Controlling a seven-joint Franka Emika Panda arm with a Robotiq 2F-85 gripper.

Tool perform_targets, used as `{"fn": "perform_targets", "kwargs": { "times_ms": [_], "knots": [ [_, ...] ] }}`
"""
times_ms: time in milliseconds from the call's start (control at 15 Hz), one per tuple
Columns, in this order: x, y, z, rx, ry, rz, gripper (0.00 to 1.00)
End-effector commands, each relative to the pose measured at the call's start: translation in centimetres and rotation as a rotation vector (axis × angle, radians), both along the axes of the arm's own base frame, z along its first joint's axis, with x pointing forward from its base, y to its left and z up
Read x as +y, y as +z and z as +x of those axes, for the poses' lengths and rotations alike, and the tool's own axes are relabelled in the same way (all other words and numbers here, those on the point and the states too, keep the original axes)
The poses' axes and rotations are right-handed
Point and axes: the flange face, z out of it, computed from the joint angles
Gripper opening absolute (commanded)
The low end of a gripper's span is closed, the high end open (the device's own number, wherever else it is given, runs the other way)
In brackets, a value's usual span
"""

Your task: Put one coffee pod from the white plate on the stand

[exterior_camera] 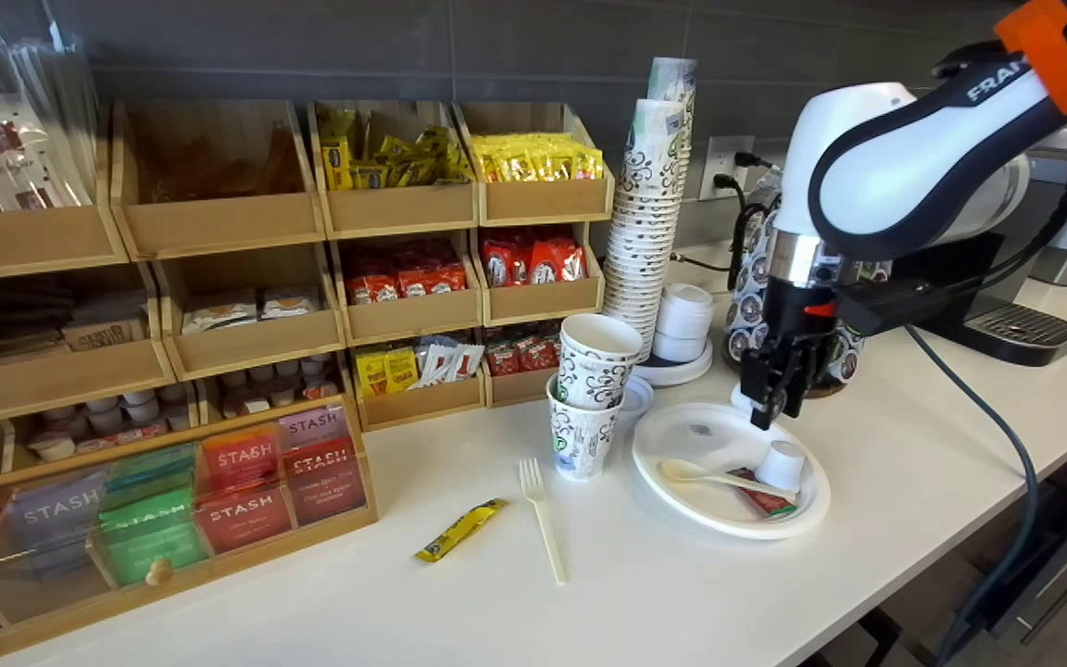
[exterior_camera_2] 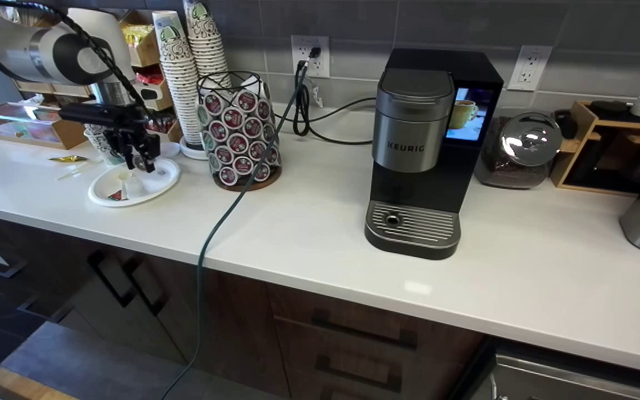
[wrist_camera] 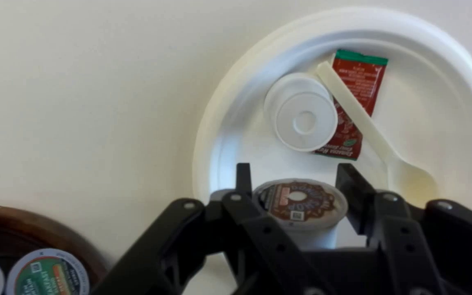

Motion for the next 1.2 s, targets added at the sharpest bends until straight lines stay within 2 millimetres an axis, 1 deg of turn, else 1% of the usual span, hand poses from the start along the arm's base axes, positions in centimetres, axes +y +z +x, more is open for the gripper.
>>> {"fn": "perform_targets", "kwargs": {
  "times_ms": [0, 200, 333, 467, 533, 600, 667, 800, 867, 933, 1000, 1133],
  "knots": [
    [-1.9, 4.0, -3.9, 0.103, 0.016, -0.043, 0.29],
    [-3.3, 7.7, -7.0, 0.242, 0.098, -0.01, 0.29],
    [-4.6, 10.1, -8.3, 0.322, 0.083, -0.012, 0.29],
    [-5.9, 12.4, -9.0, 0.328, -0.006, -0.031, 0.29],
    [-6.4, 13.2, -9.1, 0.325, -0.048, -0.022, 0.29],
    [-5.5, 12.2, -8.0, 0.322, 0.014, -0.025, 0.29],
    [-5.9, 12.9, -8.1, 0.312, 0.003, -0.024, 0.54],
    [-5.9, 13.0, -8.1, 0.31, 0.005, -0.024, 0.54],
    [-5.7, 12.7, -8.1, 0.315, 0.008, -0.025, 0.29],
    [-4.9, 13.4, -7.7, 0.315, -0.135, -0.012, 0.29],
    [-5.0, 14.8, -7.5, 0.286, -0.176, -0.002, 0.29],
    [-5.4, 17.0, -6.9, 0.255, -0.282, 0.009, 0.29]
  ]
}}
